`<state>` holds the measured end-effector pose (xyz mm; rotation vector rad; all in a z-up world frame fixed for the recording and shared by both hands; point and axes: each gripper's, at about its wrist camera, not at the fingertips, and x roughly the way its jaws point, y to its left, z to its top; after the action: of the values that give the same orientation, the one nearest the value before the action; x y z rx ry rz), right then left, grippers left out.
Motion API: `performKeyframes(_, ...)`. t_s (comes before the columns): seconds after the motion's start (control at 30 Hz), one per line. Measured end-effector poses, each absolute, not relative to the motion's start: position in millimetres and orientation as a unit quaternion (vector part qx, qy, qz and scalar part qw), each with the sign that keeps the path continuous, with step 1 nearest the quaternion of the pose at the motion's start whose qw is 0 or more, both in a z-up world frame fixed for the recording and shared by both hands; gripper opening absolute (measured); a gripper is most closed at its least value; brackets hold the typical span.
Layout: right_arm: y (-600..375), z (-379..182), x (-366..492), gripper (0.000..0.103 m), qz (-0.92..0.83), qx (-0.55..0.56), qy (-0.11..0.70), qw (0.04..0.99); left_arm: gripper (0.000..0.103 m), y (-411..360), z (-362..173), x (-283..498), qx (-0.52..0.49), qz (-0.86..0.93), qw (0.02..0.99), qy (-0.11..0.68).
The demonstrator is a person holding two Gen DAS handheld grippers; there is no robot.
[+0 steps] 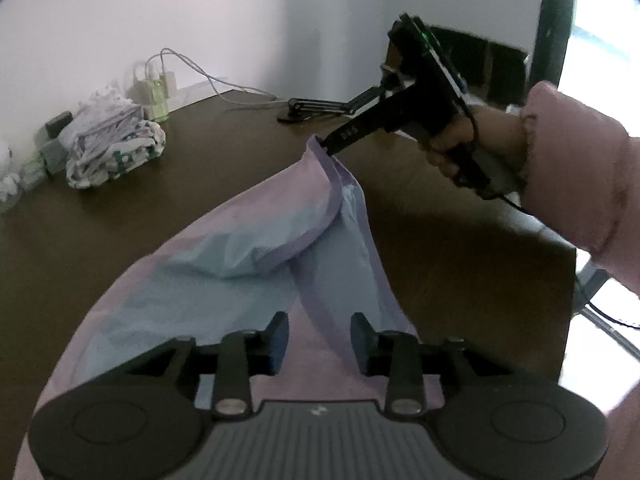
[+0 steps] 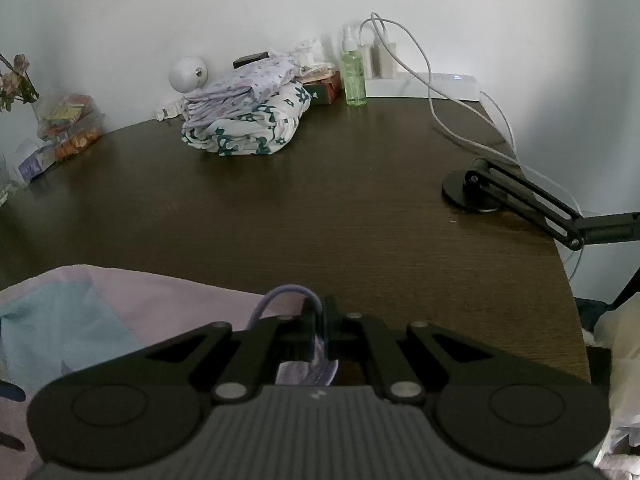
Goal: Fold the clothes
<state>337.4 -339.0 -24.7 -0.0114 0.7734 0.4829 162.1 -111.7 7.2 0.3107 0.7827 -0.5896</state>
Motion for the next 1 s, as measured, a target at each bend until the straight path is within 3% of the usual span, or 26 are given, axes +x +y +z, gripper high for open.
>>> performKeyframes(0.13,-337.3,-24.1,334.1,0.003,0.234,-0.012,0.368,0.9,0.032,-147.2,-0.7,170.5,0.2,-0.23,0.872,0.382)
performKeyframes(0.3,-341.5,-25.3,333.0,0.003,0.241,-0.002,0.364,0.9,0.028,-155.1,-7.6,187.1,0.187,-0.192,0.876,0.401)
performKeyframes(0.4,-344.8,-26.4,333.1,0.003,0.245,0.008,0.362,0.899,0.004,-151.1,-6.8,193.4,0.154,-0.189,0.876,0.415)
performKeyframes(0.6,-349.4,-28.5,332.3,0.003,0.25,0.022,0.356,0.9,0.002,-135.6,-0.8,194.4,0.095,-0.195,0.873,0.436)
performKeyframes(1.0,-357.9,-32.5,336.3,0.003,0.246,0.064,0.355,0.9,0.002,-144.8,23.9,135.4,0.119,-0.296,0.85,0.418)
